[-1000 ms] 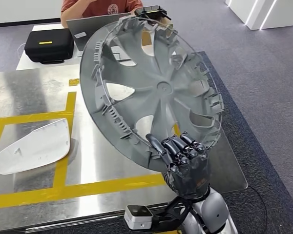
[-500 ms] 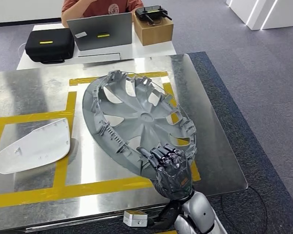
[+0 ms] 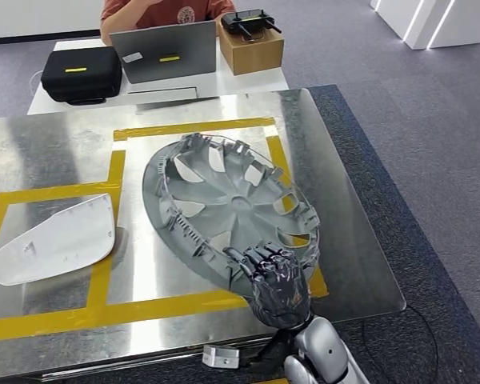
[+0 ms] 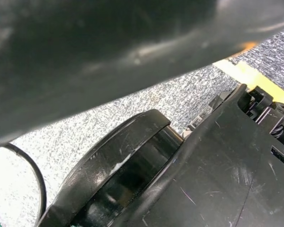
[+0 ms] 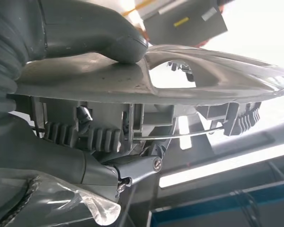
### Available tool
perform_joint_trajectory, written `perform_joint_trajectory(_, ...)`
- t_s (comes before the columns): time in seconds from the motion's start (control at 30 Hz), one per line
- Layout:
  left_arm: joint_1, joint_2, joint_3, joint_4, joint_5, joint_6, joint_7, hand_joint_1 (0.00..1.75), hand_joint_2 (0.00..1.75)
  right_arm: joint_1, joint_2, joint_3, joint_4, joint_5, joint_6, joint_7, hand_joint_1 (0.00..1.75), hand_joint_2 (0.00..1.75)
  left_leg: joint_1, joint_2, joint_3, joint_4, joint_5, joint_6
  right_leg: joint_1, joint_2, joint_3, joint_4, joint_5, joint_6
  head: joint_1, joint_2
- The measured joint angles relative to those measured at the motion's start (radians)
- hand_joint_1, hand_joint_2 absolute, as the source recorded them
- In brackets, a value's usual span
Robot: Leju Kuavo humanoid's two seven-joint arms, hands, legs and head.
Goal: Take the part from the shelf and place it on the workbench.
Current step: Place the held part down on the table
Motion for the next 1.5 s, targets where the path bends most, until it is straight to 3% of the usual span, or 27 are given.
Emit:
perform_joint_trajectory(0.17,0.000,0.001,0.004,0.000,0.000,0.000,0.001,0.00,0.00,-0.020,-0.042,0.047,0.074,-0.062,0.000,0.072,1.75,1.75,0.000,0.000,0.000,0.000,0.000,0.000,0.000,0.000,0.000,0.000,0.000,0.000,0.000,0.000)
perform_joint_trajectory(0.63,0.000,0.007,0.010,0.000,-0.029,-0.015,0.017,0.00,0.00,-0.109,-0.187,0.261,0.212,-0.127,0.005,0.088,1.75,1.75,0.000,0.000,0.000,0.000,0.000,0.000,0.000,0.000,0.000,0.000,0.000,0.000,0.000,0.000)
perform_joint_trajectory(0.77,0.000,0.007,0.012,0.000,-0.036,-0.014,0.024,0.00,1.75,-0.127,-0.213,0.311,0.222,-0.140,0.009,0.096,0.00,0.00,0.000,0.000,0.000,0.000,0.000,0.000,0.000,0.000,0.000,0.000,0.000,0.000,0.000,0.000)
perform_joint_trajectory(1.0,0.000,0.007,0.014,0.000,-0.045,-0.002,0.036,0.00,1.75,-0.141,-0.246,0.366,0.223,-0.152,0.009,0.117,0.00,0.00,0.000,0.000,0.000,0.000,0.000,0.000,0.000,0.000,0.000,0.000,0.000,0.000,0.000,0.000)
perform_joint_trajectory(1.13,0.000,0.007,0.015,0.000,-0.043,-0.004,0.036,0.00,0.00,-0.145,-0.255,0.379,0.223,-0.151,0.008,0.121,0.00,0.00,0.000,0.000,0.000,0.000,0.000,0.000,0.000,0.000,0.000,0.000,0.000,0.000,0.000,0.000)
perform_joint_trajectory(1.5,0.002,0.007,0.020,0.000,-0.054,0.005,0.034,0.00,0.00,-0.112,-0.249,0.364,0.171,-0.039,0.003,0.140,0.00,0.00,0.000,0.000,0.000,0.000,0.000,0.000,0.000,0.000,0.000,0.000,0.000,0.000,0.000,0.000)
